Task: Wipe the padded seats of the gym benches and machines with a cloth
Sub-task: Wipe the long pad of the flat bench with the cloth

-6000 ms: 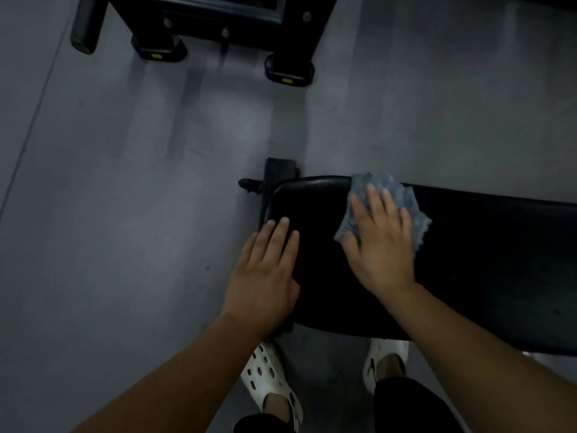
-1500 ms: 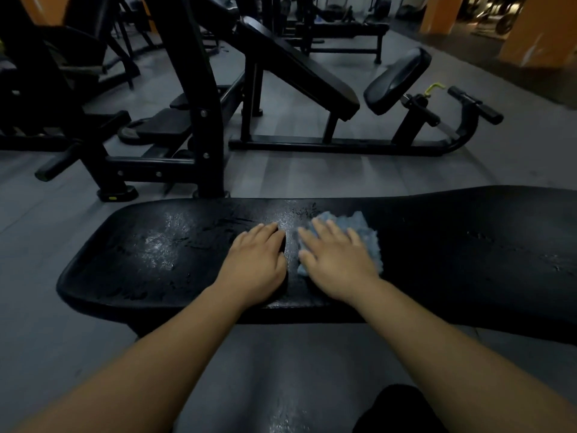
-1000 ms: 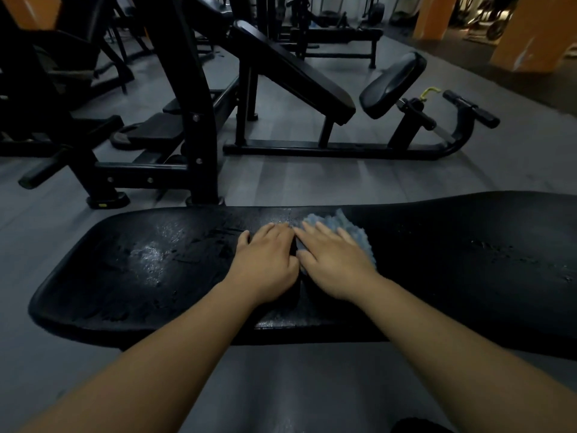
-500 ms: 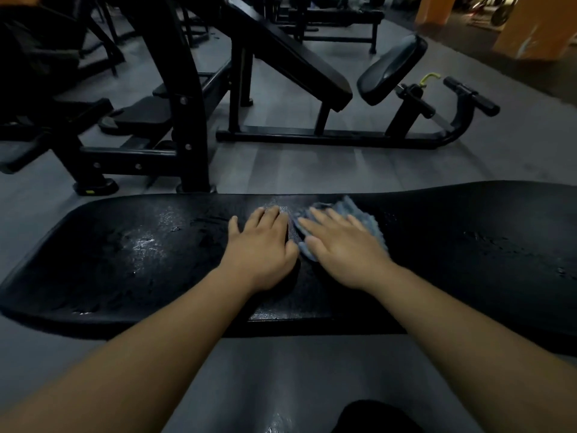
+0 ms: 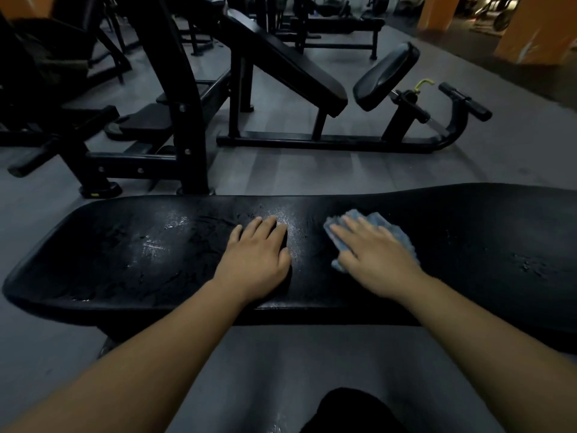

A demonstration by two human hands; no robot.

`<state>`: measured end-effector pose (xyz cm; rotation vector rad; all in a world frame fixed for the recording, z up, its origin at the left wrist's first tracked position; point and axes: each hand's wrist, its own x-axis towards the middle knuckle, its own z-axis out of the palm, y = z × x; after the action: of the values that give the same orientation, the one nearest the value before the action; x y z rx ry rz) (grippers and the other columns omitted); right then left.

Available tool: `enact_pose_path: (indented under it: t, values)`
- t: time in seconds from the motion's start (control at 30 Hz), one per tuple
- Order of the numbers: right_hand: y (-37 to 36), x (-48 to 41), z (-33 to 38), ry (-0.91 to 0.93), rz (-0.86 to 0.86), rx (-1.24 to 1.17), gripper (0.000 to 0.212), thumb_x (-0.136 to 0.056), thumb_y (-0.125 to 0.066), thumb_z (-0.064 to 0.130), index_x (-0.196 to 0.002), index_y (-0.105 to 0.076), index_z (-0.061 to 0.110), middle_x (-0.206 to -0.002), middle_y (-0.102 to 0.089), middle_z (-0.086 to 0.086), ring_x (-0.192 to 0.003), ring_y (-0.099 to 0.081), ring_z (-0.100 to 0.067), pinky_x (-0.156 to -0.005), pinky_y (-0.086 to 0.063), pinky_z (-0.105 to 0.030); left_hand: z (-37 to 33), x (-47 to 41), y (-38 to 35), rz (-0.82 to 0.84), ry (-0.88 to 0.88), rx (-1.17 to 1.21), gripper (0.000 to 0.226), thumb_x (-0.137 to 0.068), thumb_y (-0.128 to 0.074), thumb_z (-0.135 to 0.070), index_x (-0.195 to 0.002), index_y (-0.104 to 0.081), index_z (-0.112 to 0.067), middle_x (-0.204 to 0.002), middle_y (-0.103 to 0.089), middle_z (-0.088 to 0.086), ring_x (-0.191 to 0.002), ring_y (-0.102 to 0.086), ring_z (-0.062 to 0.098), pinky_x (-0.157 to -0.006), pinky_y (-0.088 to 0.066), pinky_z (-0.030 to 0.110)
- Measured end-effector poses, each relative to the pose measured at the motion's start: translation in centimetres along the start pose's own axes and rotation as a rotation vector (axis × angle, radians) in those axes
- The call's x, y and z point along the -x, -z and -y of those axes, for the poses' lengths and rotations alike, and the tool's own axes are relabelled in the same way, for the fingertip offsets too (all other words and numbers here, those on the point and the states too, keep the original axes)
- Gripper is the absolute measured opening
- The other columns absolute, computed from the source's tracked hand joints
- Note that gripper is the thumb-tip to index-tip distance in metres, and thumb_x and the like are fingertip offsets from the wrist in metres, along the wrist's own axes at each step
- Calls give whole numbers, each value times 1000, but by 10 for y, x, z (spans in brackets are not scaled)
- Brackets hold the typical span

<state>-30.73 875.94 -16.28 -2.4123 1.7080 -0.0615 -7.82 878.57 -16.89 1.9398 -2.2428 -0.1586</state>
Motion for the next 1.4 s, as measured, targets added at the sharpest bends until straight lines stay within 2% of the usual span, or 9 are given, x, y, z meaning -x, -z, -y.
enact_pose_path:
  t: [0.1, 0.27, 0.33, 0.5, 0.7, 0.9, 1.0, 1.17, 1.4]
  values:
    - [-4, -29, 21, -63, -29, 34, 56, -102, -24, 47, -157, -17, 37, -168, -6, 2, -154, -3, -22, -123, -5, -49, -11, -3, 2, 24, 50, 15, 54, -101, -32, -39, -153, -27, -25, -165, -15, -1, -152, -8, 20, -122, -7, 50]
    - [-10, 53, 25, 242, -6, 12, 74, -89, 5, 58, -157, -17, 40, -167, -5, 10, -154, -1, -15, -122, -2, -42, -28, -3, -2, 32, 71, 18, 55, -101, -32, -40, -154, -26, -27, -166, -13, -5, -152, -6, 15, -122, -7, 53]
    - [-2, 63, -3, 192, 17, -3, 78, -85, 6, 58, -157, -17, 41, -167, -3, 12, -153, 0, -12, -122, -2, -39, -30, -6, -2, 27, 49, 2, 56, -100, -30, -42, -154, -26, -28, -165, -15, -6, -152, -8, 15, -121, -9, 53]
    - [8, -14, -20, -51, -29, 15, 55, -104, -22, 44, -158, -16, 35, -168, -5, 3, -154, -1, -19, -123, -6, -47, -62, -22, -2, 86, -71, -9, 55, -100, -32, -42, -153, -28, -28, -165, -16, -4, -152, -10, 17, -121, -10, 50]
    - [4, 22, -31, 37, -33, -33, 55, -104, -25, 41, -158, -16, 38, -167, -3, 13, -153, 1, -10, -122, 0, -38, -75, -60, -7, 111, -104, 13, 53, -102, -31, -37, -153, -28, -24, -165, -16, -4, -151, -10, 16, -121, -9, 52]
    - [16, -74, -66, -236, -8, -8, 58, -102, -26, 44, -158, -13, 37, -168, -6, 6, -154, -1, -18, -123, -3, -48, -81, -100, -8, 149, -137, 4, 55, -101, -29, -41, -154, -25, -25, -165, -13, -3, -152, -8, 18, -119, -10, 57]
    - [13, -94, -48, -191, -16, 4, 55, -104, -22, 42, -158, -15, 37, -167, -10, 7, -154, -3, -18, -123, -1, -49, -80, -98, -18, 114, -136, -11, 58, -101, -25, -44, -156, -18, -26, -166, -9, -5, -153, -5, 18, -119, -6, 58]
    - [14, -20, -52, -26, 17, -48, 69, -93, -4, 58, -158, -14, 38, -167, -3, 13, -153, 2, -10, -124, -2, -40, -80, -100, -18, 117, -151, -48, 66, -94, -16, -47, -156, -16, -23, -166, -7, -1, -152, -5, 23, -116, -7, 62]
    - [20, -69, -97, -325, -48, 15, 57, -102, -21, 45, -158, -16, 37, -168, -6, 7, -154, 1, -15, -122, -3, -45, -102, -109, -22, 167, -80, -16, 66, -98, -23, -48, -157, -11, -21, -166, -3, 8, -152, 3, 35, -113, -1, 69]
